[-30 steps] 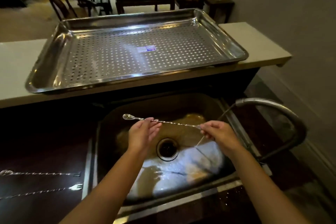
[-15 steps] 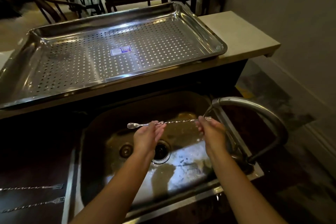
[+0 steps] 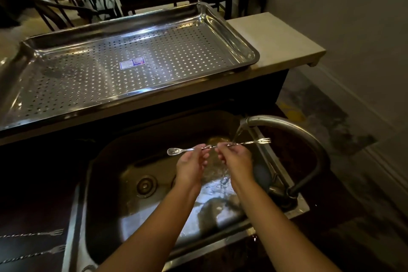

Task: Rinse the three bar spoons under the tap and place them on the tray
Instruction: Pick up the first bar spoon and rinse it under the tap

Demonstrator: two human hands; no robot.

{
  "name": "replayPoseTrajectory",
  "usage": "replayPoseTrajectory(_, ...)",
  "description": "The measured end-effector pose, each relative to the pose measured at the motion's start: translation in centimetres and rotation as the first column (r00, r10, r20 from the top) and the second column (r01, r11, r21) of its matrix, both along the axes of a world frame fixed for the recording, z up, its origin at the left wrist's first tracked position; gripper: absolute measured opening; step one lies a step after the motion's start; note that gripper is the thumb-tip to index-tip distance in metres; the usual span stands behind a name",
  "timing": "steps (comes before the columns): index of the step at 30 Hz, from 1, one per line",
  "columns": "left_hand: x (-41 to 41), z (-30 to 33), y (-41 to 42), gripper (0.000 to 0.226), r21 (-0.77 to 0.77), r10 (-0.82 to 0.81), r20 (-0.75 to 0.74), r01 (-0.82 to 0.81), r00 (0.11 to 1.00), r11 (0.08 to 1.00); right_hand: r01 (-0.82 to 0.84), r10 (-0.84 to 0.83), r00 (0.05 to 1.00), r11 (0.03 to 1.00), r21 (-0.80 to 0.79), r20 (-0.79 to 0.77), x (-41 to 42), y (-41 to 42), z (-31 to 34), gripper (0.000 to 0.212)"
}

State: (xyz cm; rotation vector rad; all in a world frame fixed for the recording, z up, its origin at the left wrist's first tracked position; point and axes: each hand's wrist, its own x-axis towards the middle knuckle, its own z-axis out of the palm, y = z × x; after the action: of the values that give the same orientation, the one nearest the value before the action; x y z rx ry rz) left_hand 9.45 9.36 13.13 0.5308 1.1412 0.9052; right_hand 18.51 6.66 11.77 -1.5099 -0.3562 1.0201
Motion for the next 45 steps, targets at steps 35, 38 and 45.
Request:
replayPoseTrajectory(35,5.9,-2.1,-0.9,0.013,-0.201,-0.049,0.173,0.084,0.984,0.976,0.283,-0.287,0.929,0.958,0.049,0.232,6.2,-4.3,0.7,0.028)
replayPoseTrajectory(38,6.1,-2.0,-0.9,0.01,-0.173,-0.135,0.13,0.156,0.982,0.972,0.296,-0.304,0.928,0.953,0.071,0.213,6.4,-4.5,1.0,0.027)
replayPoseTrajectory(45,6.2,-2.0,-0.7,0.016,-0.19,-0.075,0.222,0.119,0.972,0.974,0.279,-0.283,0.945,0.959,0.049,0.161,6.4,-5.0,1.4,0.018)
